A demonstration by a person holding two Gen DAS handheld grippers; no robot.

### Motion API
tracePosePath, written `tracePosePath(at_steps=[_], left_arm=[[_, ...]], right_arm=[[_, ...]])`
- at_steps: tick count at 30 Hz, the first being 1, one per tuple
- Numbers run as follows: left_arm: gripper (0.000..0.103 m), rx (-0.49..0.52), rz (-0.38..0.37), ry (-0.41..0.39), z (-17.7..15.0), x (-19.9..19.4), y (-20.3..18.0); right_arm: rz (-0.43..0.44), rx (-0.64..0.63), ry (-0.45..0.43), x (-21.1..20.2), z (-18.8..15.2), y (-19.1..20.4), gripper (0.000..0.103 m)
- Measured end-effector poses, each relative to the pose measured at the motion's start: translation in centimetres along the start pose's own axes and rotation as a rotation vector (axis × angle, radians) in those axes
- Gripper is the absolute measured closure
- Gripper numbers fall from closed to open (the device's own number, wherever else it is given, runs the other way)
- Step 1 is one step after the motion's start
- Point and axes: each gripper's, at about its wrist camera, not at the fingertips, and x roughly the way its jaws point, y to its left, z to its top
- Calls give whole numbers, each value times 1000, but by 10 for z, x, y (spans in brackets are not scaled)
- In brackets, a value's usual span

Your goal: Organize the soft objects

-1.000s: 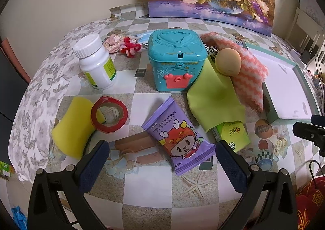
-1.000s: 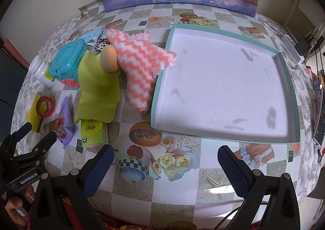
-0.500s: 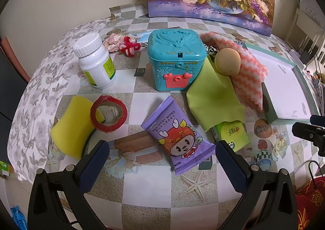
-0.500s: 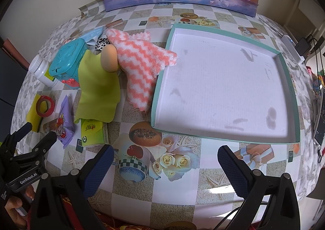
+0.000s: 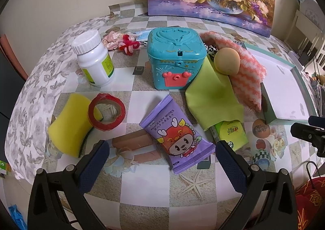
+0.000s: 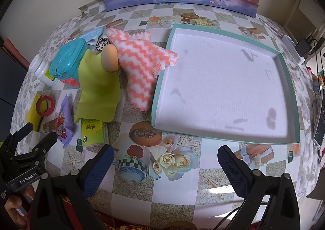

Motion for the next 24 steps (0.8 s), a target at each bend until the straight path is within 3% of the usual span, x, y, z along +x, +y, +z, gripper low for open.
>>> tracePosePath(at_steps=[24], left_arm=[[0,-34,-39,-1,1,0,10]], right_arm=[[-6,-28,5,3,0,10,0]])
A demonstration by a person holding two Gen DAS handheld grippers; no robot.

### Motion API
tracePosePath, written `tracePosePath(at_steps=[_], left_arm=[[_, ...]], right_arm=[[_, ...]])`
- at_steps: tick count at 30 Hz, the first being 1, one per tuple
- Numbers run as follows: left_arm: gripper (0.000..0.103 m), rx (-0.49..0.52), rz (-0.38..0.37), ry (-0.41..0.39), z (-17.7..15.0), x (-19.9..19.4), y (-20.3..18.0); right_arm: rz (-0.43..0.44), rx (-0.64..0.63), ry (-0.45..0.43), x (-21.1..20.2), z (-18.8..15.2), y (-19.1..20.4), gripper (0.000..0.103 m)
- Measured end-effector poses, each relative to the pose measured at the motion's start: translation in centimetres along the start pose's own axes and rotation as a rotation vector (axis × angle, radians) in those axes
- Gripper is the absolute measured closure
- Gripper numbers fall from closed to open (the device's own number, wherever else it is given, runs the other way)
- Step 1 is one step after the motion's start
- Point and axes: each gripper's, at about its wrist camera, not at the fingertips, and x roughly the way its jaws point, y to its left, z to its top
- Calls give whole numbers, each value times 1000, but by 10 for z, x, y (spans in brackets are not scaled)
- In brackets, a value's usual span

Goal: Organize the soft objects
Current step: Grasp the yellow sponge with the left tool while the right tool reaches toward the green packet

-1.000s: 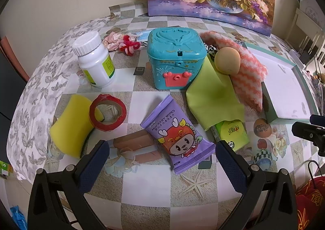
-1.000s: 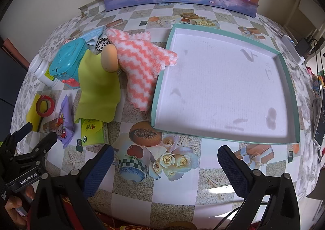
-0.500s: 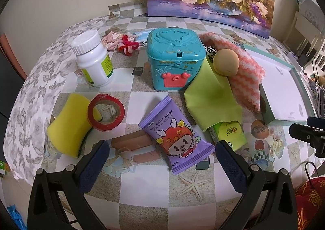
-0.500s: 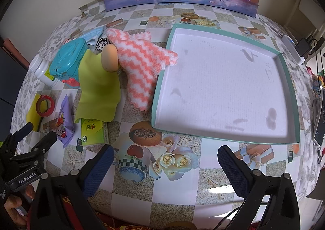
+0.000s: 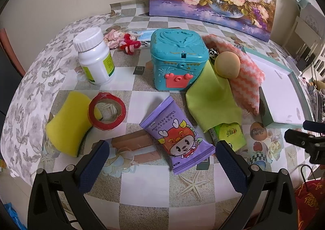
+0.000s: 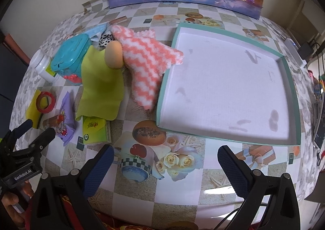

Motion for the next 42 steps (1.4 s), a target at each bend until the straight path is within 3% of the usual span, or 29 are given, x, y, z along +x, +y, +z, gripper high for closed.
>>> tracePosePath(at_steps=[8,14,22,29,42], left_arm=[[0,-115,-50,-26,3,-5,33],[0,-167,-11,-37,5,-4,61],[0,-228,80,-15,8,-1,100],[0,-189,148,36,13,12,126],[0,-145,109,115,24,52,149]], right_arm=[[55,-67,-10,4,5,26,0],[135,-99,-3,14,10,50,0],[169,-112,40,36,19,78,1],[170,-134,67,51,22,93,10],[98,-153,148,101,32,127,17]])
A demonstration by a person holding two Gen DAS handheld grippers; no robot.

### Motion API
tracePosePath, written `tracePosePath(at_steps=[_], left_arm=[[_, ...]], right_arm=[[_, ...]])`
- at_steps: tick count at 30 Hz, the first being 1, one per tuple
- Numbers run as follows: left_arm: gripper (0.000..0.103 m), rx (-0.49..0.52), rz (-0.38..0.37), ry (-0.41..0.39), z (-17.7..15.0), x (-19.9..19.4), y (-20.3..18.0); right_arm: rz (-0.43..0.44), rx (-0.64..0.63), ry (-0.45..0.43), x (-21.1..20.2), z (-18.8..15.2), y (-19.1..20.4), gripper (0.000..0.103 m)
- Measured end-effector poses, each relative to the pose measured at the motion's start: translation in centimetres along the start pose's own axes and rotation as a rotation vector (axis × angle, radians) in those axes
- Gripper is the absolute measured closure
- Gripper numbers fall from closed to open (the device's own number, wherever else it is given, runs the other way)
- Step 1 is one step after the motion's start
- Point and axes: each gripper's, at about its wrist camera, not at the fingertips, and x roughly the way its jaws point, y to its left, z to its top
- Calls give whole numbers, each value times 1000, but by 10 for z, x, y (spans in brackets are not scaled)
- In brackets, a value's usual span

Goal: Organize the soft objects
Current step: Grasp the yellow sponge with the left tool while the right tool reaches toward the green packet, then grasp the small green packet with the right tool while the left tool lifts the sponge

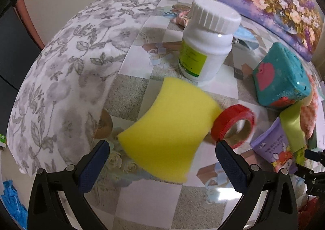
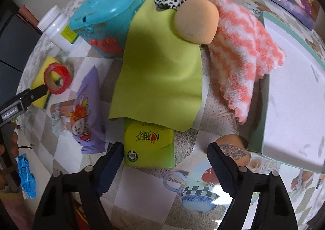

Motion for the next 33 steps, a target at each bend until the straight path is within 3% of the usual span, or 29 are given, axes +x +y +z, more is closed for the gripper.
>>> tracePosePath(at_steps=[17,19,23,28,33], left_arm=[[1,38,24,13,4,15,7],[4,35,24,14,4,15,7],[27,26,7,28,3,16,5],[30,4,12,41,-1,13,4],[31,-14,23,62,-7,8,3]], right_arm=[[-58,-49,2,26,15,26,23],[-59,-50,1,26,14,25,25],[-77,-56,-3,25,14,33,32],[-76,-57,-19,21,6,30,49],[-73,-62,-18,20,1,29,50]])
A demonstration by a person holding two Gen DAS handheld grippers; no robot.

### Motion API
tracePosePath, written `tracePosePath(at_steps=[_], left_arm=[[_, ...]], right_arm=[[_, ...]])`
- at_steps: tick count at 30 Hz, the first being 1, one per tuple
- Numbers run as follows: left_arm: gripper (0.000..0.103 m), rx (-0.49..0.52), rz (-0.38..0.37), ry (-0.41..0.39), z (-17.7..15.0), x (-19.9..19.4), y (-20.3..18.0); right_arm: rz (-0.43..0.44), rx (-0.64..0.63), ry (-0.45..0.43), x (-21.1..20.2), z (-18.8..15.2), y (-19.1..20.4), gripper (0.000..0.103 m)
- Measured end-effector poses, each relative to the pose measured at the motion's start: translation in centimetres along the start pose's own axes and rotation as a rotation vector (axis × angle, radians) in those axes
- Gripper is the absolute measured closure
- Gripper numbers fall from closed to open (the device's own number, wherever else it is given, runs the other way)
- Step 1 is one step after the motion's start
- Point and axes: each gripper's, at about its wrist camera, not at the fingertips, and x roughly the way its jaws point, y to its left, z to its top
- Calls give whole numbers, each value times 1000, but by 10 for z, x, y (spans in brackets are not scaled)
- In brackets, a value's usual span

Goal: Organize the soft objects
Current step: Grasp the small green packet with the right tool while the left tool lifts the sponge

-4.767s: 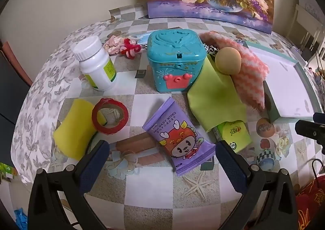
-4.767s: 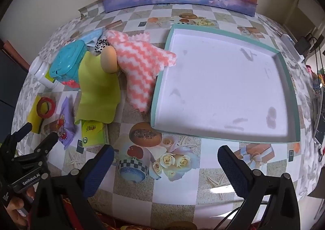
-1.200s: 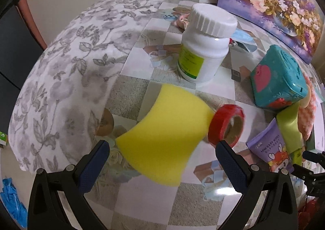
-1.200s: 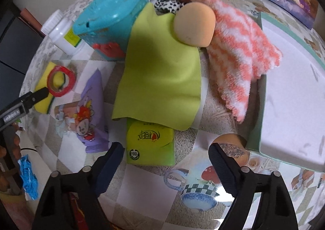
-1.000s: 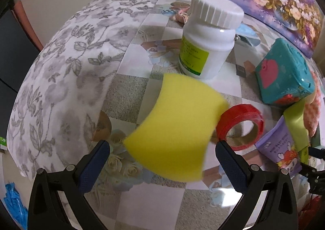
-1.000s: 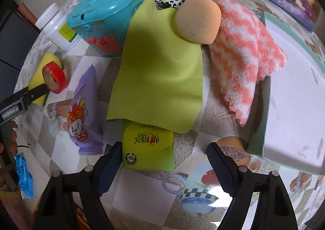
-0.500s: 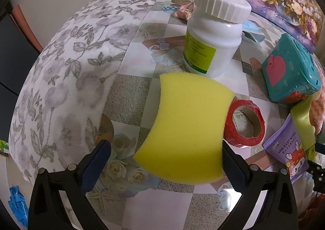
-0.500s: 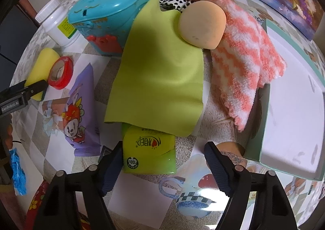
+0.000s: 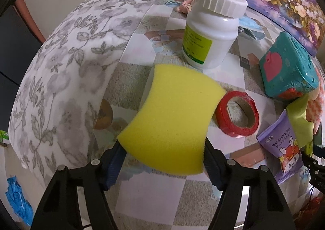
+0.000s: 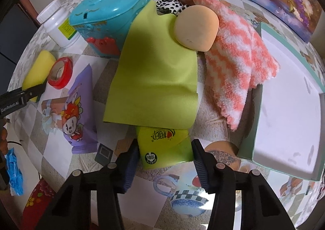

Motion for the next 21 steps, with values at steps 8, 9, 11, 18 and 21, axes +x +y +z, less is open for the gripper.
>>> tracePosePath(at_steps=[8,9,11,18,21], left_arm=[[31,-52,17,28,-13,-9,-3],[31,-62,17,30,-16,-11,-4],[31,-81,16,31,-19,-15,-4],[32,-107,25,-8,-24,-41,-8],[32,-115,26,-31,-24,-55,-12]], right_arm=[[8,5,15,-9,-17,-19,50],[11,7,16,-10,-19,-22,50],[19,13,20,-13,-25,-29,50],[49,27,-4,-33,-38,-48,51],[65,40,-26,-45,-44,-59,51]])
